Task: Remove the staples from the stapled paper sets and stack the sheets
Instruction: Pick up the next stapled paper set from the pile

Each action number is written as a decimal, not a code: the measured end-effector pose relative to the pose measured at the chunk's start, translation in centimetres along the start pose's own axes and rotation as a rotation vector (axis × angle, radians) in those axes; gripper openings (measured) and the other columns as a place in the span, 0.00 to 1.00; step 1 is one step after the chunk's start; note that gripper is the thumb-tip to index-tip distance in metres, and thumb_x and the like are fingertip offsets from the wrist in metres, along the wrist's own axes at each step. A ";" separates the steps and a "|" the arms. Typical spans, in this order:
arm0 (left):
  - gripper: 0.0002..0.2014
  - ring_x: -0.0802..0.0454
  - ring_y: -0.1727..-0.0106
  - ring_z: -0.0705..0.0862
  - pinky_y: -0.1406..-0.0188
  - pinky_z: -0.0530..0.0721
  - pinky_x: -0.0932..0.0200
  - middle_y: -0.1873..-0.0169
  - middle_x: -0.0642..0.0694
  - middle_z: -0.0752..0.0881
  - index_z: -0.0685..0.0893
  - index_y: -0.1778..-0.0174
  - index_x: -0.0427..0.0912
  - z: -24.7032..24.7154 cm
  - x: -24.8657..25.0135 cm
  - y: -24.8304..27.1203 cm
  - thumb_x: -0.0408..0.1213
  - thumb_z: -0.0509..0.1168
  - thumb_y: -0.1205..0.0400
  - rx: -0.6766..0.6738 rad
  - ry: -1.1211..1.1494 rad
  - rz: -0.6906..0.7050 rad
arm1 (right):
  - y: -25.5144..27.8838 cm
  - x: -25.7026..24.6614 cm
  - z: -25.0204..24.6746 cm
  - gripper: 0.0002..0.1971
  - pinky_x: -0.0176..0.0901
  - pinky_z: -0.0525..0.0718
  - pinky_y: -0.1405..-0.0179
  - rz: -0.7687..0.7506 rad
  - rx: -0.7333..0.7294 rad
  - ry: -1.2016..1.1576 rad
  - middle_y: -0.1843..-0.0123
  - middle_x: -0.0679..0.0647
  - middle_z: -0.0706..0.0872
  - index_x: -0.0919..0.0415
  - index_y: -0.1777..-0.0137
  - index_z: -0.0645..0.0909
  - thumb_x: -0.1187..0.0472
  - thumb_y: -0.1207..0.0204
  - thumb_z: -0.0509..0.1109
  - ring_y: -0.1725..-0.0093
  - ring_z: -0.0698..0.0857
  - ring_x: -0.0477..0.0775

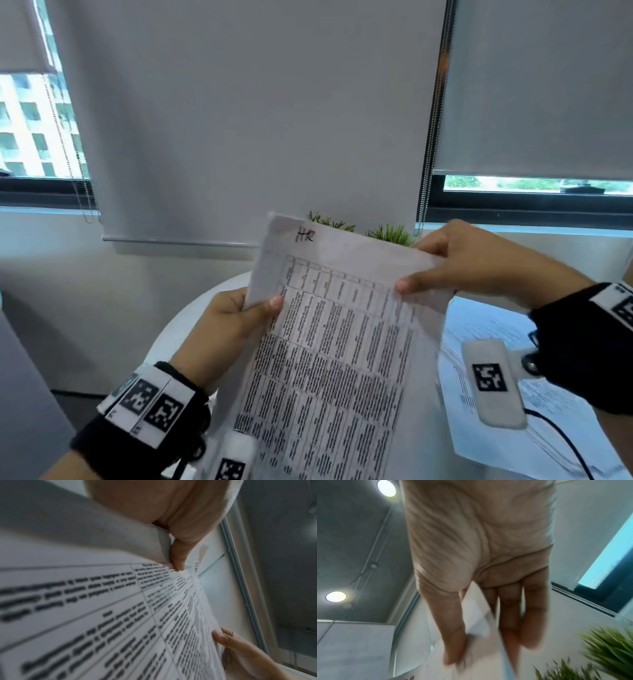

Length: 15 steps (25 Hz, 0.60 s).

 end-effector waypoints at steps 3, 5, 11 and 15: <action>0.11 0.40 0.67 0.88 0.67 0.87 0.49 0.64 0.33 0.91 0.92 0.63 0.39 -0.9 0.0 0.0 0.38 0.67 0.21 0.084 0.100 0.031 | 0.2 1.5 0.1 0.18 0.48 0.91 0.52 -0.061 0.194 -0.559 0.52 0.58 0.93 0.65 0.45 0.87 0.63 0.35 0.81 0.49 0.92 0.59; 0.10 0.41 0.64 0.90 0.66 0.88 0.51 0.61 0.34 0.91 0.92 0.61 0.40 -0.4 0.5 0.1 0.38 0.66 0.20 0.117 0.159 0.085 | 0.3 1.8 2.1 0.20 0.50 0.90 0.48 -0.110 0.232 -0.859 0.46 0.59 0.92 0.66 0.40 0.85 0.64 0.33 0.77 0.44 0.90 0.61; 0.10 0.42 0.55 0.92 0.60 0.90 0.52 0.54 0.38 0.92 0.89 0.51 0.38 -0.4 1.6 0.5 0.37 0.66 0.22 0.208 0.247 0.223 | -0.1 0.9 4.4 0.15 0.62 0.83 0.36 -0.219 0.421 -0.885 0.46 0.59 0.92 0.64 0.43 0.88 0.60 0.29 0.77 0.43 0.90 0.59; 0.10 0.45 0.57 0.92 0.65 0.89 0.58 0.57 0.41 0.93 0.87 0.49 0.36 -0.8 0.0 1.7 0.37 0.65 0.19 0.222 0.167 0.189 | -0.3 1.5 6.1 0.13 0.62 0.84 0.37 -0.186 0.403 -0.862 0.47 0.55 0.93 0.59 0.44 0.89 0.58 0.27 0.76 0.44 0.90 0.56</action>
Point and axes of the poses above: each hand's wrist, its own y-axis away from the middle knuckle, its own z-axis out of the palm, x = y × z, the point moved 8 cm from there along -y, towards the middle knuckle
